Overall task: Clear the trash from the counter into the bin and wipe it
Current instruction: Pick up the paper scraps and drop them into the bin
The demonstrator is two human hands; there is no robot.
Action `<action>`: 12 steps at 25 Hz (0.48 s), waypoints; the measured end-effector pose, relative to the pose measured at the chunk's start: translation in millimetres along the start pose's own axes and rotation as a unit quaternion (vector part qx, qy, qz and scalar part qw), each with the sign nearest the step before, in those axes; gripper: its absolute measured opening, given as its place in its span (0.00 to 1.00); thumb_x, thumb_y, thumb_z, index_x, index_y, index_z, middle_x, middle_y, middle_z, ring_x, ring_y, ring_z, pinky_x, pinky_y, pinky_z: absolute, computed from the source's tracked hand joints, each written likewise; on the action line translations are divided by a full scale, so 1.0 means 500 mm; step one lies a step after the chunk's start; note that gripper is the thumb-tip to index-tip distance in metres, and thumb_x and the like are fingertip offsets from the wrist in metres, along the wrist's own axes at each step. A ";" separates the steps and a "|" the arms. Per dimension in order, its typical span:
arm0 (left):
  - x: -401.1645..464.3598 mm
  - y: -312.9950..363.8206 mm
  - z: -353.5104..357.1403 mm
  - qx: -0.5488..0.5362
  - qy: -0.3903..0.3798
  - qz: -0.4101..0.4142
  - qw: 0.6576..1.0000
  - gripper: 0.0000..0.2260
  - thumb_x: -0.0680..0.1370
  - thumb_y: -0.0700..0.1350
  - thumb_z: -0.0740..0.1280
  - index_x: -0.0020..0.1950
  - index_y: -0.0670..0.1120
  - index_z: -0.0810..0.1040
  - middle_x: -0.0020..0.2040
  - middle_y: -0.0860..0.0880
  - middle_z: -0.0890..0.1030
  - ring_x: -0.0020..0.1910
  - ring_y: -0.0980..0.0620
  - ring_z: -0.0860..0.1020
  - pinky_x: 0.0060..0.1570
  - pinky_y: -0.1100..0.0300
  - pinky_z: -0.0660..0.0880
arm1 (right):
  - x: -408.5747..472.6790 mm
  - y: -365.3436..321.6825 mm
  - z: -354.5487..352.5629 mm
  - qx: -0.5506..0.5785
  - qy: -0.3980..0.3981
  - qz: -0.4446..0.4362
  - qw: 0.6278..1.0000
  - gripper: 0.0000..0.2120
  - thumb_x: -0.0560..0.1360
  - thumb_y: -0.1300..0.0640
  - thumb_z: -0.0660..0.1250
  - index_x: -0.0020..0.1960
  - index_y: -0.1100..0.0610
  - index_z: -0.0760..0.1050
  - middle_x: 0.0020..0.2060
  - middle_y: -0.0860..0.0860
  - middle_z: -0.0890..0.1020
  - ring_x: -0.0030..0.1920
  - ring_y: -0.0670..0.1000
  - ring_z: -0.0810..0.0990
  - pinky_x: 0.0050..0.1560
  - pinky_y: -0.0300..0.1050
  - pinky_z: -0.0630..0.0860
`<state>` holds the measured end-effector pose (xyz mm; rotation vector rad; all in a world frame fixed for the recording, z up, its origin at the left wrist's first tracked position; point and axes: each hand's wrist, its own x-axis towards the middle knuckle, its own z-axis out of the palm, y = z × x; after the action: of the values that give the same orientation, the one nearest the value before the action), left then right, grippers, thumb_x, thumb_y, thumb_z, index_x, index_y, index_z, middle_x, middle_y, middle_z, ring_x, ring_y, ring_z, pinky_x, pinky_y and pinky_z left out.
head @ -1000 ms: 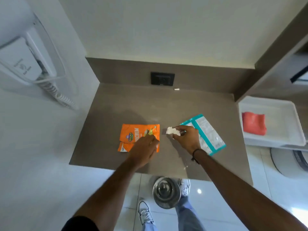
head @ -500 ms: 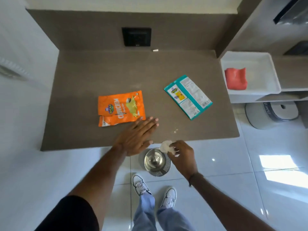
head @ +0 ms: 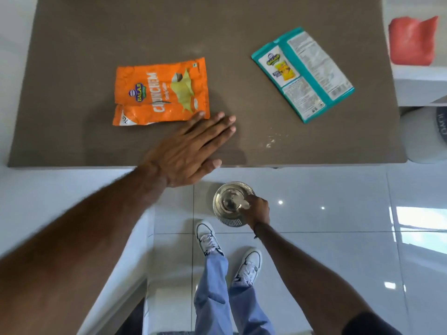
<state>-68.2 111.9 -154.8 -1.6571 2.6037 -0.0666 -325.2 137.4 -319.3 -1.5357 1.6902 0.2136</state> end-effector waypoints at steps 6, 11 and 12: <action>-0.002 -0.002 0.005 -0.007 0.014 0.005 1.000 0.31 0.86 0.58 0.45 0.85 0.41 0.52 0.86 0.42 0.52 0.86 0.43 0.52 0.83 0.40 0.54 | -0.039 0.006 -0.023 -0.004 0.003 -0.026 1.000 0.14 0.69 0.60 0.68 0.54 0.53 0.83 0.50 0.57 0.86 0.52 0.62 0.83 0.48 0.45 0.77; 0.002 0.004 -0.011 -0.030 0.006 0.000 1.000 0.30 0.86 0.56 0.48 0.85 0.42 0.53 0.86 0.42 0.54 0.85 0.43 0.54 0.82 0.40 0.56 | -0.191 -0.083 -0.153 0.138 0.160 -0.256 0.943 0.06 0.72 0.59 0.68 0.42 0.50 0.81 0.38 0.43 0.85 0.36 0.41 0.83 0.37 0.32 0.77; 0.002 0.003 -0.014 -0.035 0.006 -0.003 0.999 0.30 0.86 0.56 0.50 0.85 0.42 0.54 0.86 0.42 0.55 0.85 0.43 0.54 0.82 0.40 0.56 | -0.202 -0.118 -0.186 0.165 0.186 -0.299 0.921 0.06 0.71 0.58 0.69 0.43 0.48 0.80 0.38 0.40 0.84 0.35 0.37 0.82 0.38 0.27 0.75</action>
<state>-70.5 111.9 -147.8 -1.6902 2.6391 0.0154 -323.1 141.8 -170.1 -1.8151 1.3448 -0.6879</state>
